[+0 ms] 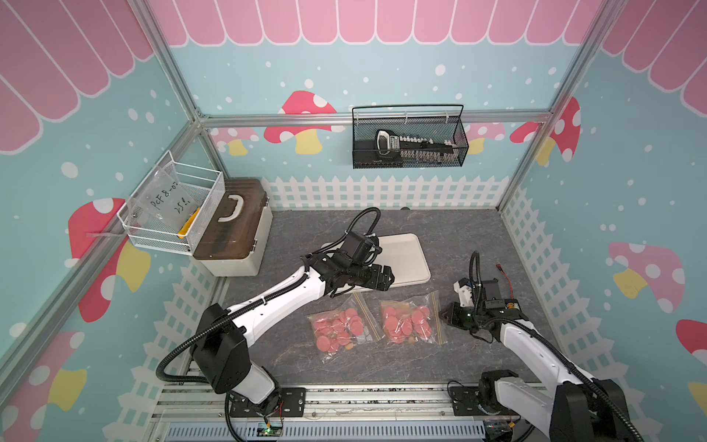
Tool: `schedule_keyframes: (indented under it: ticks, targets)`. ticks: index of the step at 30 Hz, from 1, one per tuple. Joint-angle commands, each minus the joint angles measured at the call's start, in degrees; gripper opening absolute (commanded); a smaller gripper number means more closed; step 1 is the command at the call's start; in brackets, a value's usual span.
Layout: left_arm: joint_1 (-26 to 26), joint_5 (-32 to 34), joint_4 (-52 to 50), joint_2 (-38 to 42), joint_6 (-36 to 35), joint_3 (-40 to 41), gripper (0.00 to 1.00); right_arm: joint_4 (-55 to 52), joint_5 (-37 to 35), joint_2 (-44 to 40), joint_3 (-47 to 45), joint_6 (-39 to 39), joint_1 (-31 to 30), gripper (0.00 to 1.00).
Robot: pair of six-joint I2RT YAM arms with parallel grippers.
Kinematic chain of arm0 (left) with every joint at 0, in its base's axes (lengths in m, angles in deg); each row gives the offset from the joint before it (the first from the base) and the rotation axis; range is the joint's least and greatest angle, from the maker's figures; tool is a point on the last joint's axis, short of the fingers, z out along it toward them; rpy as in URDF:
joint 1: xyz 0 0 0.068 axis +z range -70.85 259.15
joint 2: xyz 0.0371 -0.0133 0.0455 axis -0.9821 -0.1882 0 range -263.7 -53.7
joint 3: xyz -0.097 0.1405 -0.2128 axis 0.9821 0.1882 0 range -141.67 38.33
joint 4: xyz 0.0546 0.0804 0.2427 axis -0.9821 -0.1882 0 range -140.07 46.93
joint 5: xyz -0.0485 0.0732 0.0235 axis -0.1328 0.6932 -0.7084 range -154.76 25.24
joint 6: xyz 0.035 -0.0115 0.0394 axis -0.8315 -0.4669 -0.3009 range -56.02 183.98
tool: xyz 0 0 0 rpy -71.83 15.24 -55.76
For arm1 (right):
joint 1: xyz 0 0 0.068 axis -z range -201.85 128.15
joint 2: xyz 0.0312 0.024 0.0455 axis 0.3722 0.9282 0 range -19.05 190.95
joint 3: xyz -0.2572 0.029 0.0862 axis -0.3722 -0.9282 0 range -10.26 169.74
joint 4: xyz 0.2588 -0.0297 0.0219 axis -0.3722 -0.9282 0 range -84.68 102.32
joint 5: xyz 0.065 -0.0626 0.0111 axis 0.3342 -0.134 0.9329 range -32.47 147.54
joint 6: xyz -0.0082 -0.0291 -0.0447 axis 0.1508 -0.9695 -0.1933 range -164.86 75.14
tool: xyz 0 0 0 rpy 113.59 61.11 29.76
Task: Pour cookies out of the ziploc bag
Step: Open the ziploc bag at the center of the board.
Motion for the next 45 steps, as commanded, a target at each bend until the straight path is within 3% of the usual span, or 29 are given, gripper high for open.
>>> schedule_keyframes:
  ticks: [1,15,26,33,45]
  targets:
    - [-0.34,-0.40,0.16,0.15,0.88,-0.16,0.91,0.55,1.45,0.68,-0.61,-0.56,-0.33,0.22]
    - [-1.57,-1.34,1.47,-0.37,1.89,0.01,0.91,1.21,3.65,1.01,-0.49,-1.08,-0.87,0.00]
    - [-4.53,-9.01,6.51,-5.68,6.79,-2.71,0.80,-3.36,5.74,-2.87,3.73,-1.26,-1.62,0.00]
    - [-7.21,-9.79,10.59,-11.23,11.17,-5.42,0.77,-4.37,4.59,-1.82,5.27,-0.82,-3.30,0.00]
    - [-11.83,-10.70,10.06,-22.91,14.62,-14.36,0.61,-3.91,2.22,-1.91,5.71,3.00,-5.11,0.00]
